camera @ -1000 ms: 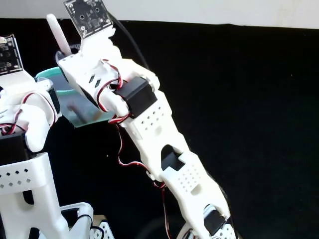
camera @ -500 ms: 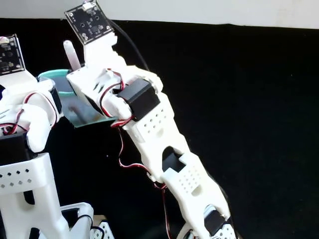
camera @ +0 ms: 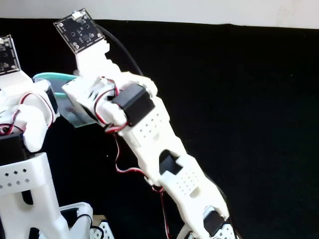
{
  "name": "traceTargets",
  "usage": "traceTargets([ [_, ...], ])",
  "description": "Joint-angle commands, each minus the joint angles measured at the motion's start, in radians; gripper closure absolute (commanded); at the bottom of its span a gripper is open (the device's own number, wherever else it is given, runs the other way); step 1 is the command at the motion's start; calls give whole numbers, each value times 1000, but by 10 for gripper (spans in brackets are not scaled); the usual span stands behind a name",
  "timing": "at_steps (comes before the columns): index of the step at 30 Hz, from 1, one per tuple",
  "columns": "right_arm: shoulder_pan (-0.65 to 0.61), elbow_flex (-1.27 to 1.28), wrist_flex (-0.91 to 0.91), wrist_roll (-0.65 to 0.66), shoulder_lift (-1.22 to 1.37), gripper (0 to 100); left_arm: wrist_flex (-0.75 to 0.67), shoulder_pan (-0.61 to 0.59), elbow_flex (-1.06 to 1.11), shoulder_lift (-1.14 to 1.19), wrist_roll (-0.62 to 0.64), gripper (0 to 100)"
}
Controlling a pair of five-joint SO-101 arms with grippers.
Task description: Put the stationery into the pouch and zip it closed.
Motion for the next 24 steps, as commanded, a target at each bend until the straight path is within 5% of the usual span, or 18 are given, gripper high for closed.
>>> traceTargets([
  [1, -7, -88, 12, -2, -16, 796, 17, -24, 16, 79, -5, 993],
  [16, 36, -88, 12, 0, -220, 796, 17, -24, 16, 79, -5, 993],
  [24, 180, -81, 28, 192, -266, 796, 17, -24, 16, 79, -5, 993],
])
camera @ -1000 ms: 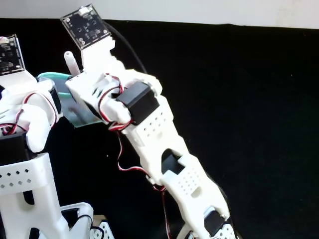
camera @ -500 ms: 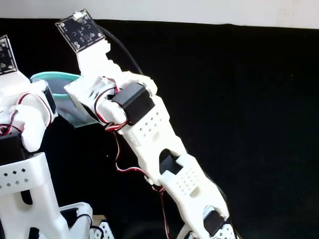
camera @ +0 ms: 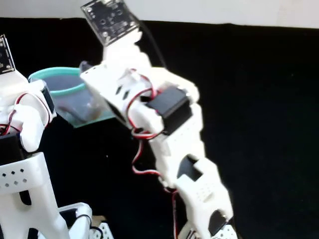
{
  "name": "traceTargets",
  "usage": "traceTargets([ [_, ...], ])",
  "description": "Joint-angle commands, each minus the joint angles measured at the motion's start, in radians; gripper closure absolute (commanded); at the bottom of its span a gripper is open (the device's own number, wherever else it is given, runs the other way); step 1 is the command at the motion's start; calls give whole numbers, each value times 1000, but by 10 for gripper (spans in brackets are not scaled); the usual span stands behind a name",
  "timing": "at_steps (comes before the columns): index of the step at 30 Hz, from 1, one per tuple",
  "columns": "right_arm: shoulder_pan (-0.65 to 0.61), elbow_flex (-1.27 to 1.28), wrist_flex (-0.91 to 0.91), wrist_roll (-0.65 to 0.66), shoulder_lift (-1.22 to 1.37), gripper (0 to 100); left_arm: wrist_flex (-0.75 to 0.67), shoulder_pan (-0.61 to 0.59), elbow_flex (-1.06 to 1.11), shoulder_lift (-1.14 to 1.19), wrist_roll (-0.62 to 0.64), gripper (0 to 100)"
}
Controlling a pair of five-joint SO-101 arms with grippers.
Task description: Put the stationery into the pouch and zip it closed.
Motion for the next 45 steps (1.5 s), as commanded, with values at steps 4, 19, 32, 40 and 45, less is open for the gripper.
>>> traceTargets([
  [4, 205, -77, 12, 127, -47, 796, 18, -12, 18, 76, -5, 993],
  [19, 510, 271, 10, 135, -51, 796, 17, -10, 18, 81, -5, 993],
  [32, 542, 691, -41, 319, -48, 796, 17, -10, 18, 82, -5, 993],
  [40, 538, 940, -214, 460, -51, 796, 17, -10, 18, 82, -5, 993],
  [45, 533, 1125, -354, 466, -58, 797, 17, -10, 18, 84, -5, 993],
])
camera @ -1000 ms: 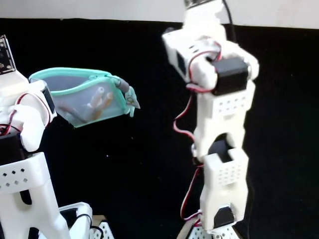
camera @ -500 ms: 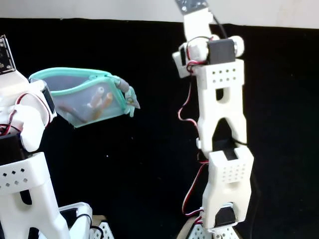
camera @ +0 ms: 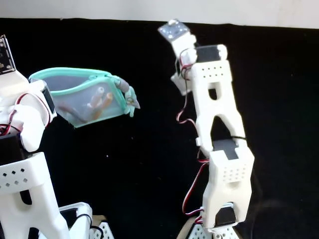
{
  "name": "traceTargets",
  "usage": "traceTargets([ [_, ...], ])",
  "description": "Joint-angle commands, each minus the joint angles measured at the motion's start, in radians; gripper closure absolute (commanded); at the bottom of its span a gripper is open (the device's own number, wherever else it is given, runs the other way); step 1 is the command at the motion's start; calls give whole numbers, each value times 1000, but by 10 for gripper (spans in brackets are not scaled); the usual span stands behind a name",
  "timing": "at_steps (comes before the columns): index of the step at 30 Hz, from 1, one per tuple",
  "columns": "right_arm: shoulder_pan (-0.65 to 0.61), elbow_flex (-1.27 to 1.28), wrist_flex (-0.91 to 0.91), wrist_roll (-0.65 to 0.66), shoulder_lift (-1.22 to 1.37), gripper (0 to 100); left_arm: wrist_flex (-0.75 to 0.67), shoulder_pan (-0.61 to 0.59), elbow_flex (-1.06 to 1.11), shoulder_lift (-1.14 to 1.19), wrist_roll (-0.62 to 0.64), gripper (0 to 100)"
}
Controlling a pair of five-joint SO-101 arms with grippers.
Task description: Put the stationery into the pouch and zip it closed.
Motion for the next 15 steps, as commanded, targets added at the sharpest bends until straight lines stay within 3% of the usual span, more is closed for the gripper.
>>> traceTargets([
  [1, -1, 107, -104, 21, -53, 797, 17, -10, 18, 84, -5, 993],
  [7, -1, 328, -275, 54, -93, 797, 17, -8, 18, 84, -5, 993],
  [15, -24, 814, -585, -12, -473, 839, 17, -8, 18, 84, -5, 993],
])
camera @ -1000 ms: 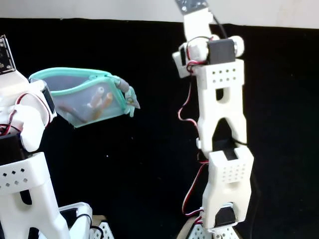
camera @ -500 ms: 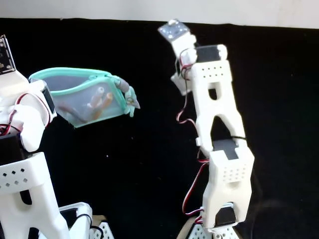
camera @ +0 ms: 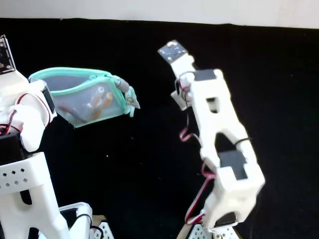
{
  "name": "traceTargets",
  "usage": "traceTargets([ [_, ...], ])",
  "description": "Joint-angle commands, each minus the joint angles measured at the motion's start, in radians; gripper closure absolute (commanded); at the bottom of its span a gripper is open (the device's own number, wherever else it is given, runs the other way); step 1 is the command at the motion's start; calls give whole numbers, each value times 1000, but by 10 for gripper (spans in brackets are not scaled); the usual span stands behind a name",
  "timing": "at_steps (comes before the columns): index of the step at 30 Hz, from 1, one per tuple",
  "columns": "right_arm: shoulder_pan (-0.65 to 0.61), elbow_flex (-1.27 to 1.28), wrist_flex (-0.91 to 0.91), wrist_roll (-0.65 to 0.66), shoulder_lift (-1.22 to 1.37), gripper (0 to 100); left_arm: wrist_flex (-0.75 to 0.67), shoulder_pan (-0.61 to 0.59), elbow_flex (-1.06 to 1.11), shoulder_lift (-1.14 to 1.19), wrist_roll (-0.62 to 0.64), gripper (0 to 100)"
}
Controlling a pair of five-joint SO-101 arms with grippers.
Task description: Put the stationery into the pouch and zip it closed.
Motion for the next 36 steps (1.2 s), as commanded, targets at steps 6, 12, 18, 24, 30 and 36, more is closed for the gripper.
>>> traceTargets([
  [6, -54, 410, -197, -57, -404, 839, 17, -8, 18, 84, -5, 993],
  [12, -102, 447, -225, -163, -418, 839, 17, -8, 18, 84, -5, 993],
  [18, -176, 447, -278, -315, -414, 839, 17, -8, 18, 84, -5, 993],
  [24, -214, 449, -326, -506, -412, 839, 17, -1, 18, 84, -5, 993],
  [30, -237, 450, -321, -508, -410, 839, 17, 13, 18, 84, -5, 993],
  [36, -263, 489, -323, -503, -410, 839, 15, 13, 18, 84, -5, 993],
])
